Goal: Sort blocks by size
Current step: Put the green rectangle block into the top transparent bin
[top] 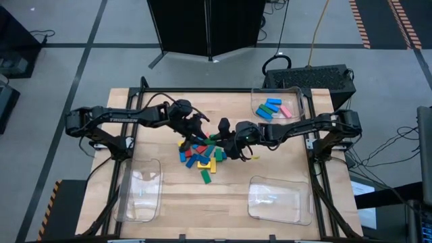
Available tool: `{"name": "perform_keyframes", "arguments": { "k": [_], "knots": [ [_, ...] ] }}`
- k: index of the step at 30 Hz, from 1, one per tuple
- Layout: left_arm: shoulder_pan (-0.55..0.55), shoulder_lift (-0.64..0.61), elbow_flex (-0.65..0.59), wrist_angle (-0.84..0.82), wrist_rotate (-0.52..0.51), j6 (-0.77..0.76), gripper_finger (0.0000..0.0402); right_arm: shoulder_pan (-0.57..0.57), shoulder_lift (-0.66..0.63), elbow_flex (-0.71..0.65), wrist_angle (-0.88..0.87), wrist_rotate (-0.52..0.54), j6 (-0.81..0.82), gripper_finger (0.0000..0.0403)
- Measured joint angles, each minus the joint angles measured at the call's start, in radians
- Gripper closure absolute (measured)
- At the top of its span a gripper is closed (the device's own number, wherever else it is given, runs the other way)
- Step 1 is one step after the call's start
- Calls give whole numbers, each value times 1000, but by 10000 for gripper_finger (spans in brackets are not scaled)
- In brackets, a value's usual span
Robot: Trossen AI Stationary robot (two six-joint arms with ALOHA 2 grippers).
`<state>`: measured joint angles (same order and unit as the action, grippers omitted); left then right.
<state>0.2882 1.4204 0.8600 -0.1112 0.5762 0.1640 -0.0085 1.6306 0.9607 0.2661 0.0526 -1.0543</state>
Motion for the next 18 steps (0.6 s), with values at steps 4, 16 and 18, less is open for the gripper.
{"name": "perform_keyframes", "arguments": {
  "k": [4,16,18],
  "knots": [
    [0,0,0,1,-26,1,297,-1,0,0,-1,4,15,322],
    [1,0,-2,32,-50,-2,277,-14,-2,-1,-10,16,42,342],
    [2,0,-2,39,-95,0,265,-21,-2,-1,-16,52,67,342]
  ]
}}
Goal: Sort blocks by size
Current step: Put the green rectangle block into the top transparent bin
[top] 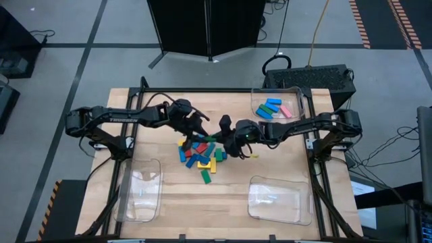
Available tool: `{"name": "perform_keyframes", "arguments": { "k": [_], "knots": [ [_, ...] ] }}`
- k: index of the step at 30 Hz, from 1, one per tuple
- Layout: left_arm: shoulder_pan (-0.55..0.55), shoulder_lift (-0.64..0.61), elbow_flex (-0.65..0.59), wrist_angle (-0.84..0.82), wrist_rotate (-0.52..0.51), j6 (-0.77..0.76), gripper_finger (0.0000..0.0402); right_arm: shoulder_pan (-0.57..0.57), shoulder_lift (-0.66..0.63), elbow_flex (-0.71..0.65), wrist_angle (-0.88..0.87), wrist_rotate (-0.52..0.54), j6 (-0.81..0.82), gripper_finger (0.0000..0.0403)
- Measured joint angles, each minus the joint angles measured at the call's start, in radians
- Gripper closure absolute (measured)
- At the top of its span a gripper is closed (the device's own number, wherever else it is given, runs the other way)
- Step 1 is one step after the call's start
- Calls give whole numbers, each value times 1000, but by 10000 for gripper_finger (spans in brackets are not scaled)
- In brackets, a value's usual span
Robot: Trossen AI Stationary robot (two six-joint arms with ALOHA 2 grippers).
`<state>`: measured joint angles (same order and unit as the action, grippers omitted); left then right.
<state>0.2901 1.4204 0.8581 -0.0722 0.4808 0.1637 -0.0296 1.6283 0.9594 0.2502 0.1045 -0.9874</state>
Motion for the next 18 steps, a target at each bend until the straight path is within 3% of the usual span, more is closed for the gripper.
{"name": "perform_keyframes", "arguments": {
  "k": [6,10,18],
  "knots": [
    [4,-2,2,-6,-136,6,240,-26,-16,0,-52,27,72,342],
    [12,-15,2,-27,-174,30,238,-41,-51,-1,-122,79,123,342],
    [15,-96,3,-150,-274,79,238,-105,-213,-1,-369,133,295,342]
  ]
}}
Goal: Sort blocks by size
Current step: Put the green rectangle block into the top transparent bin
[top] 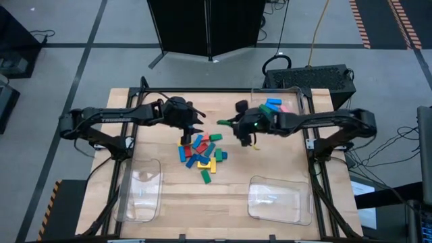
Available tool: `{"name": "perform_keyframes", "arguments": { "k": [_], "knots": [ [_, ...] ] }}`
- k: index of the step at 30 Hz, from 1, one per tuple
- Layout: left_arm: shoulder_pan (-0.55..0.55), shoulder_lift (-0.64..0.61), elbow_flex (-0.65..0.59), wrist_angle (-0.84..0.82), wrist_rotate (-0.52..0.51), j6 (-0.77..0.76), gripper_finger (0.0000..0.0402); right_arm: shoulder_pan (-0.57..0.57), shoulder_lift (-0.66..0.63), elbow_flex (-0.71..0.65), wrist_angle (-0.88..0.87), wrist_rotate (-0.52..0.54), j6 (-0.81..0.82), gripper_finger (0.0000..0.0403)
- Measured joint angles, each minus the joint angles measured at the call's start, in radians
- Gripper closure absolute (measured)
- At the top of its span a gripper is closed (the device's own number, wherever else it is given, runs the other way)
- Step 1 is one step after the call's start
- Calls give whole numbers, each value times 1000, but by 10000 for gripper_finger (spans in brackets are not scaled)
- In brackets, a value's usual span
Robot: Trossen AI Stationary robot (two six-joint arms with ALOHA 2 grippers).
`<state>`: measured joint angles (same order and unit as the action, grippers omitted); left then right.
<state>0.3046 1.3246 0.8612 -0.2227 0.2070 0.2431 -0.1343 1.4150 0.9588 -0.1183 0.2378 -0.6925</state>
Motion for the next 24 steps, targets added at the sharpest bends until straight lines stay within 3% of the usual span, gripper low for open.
{"name": "perform_keyframes", "arguments": {
  "k": [11,18,24],
  "knots": [
    [-1,-15,-37,-35,-26,-20,237,-189,-212,0,-343,1,239,342],
    [-1,-15,-135,48,-26,-40,237,-310,-231,0,-483,-3,287,342],
    [-1,-15,-188,89,-29,-76,237,-433,-231,0,-491,-8,314,342]
  ]
}}
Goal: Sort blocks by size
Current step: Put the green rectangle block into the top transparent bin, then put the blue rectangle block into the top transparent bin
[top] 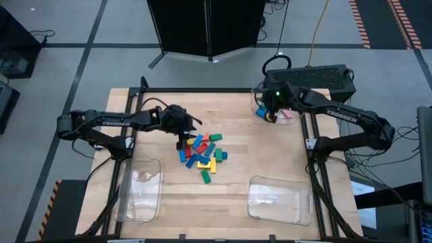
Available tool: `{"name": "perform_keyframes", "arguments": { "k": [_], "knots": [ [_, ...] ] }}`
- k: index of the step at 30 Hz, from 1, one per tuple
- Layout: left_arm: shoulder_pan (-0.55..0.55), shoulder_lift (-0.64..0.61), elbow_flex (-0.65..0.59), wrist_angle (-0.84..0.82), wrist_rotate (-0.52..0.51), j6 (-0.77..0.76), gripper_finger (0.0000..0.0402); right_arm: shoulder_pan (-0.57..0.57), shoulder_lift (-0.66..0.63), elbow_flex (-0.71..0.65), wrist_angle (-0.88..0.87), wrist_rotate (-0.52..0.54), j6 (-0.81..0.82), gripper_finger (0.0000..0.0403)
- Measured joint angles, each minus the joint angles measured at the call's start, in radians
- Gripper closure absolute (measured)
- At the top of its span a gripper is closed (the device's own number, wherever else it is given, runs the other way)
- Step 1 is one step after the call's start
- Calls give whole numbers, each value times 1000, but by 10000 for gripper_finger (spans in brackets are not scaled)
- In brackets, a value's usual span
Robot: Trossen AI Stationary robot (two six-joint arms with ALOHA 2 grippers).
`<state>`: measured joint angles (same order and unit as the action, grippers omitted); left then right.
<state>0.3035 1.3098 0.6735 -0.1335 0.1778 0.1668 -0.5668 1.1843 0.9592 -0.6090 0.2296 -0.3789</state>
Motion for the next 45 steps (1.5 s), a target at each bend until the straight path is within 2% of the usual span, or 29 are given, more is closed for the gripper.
{"name": "perform_keyframes", "arguments": {
  "k": [5,9,20,24,32,35,41,45],
  "knots": [
    [0,0,-36,2,-5,-27,237,-93,28,1,-44,-6,82,342],
    [0,1,-56,0,-5,-43,237,-151,71,1,-67,-68,105,342],
    [-5,2,-118,70,-5,-82,237,-271,205,1,-77,-186,83,339],
    [-5,2,-120,79,-5,-82,237,-288,221,1,-74,-183,81,314],
    [-5,6,-120,114,-5,-83,237,-318,219,1,-100,-178,116,222],
    [-5,19,-120,125,-5,-84,237,-328,218,1,-102,-123,180,201],
    [-6,82,-120,159,-4,-107,234,-333,175,0,-109,-103,198,203],
    [-12,120,-120,186,-4,-118,209,-327,115,0,-115,-105,203,212]
  ]
}}
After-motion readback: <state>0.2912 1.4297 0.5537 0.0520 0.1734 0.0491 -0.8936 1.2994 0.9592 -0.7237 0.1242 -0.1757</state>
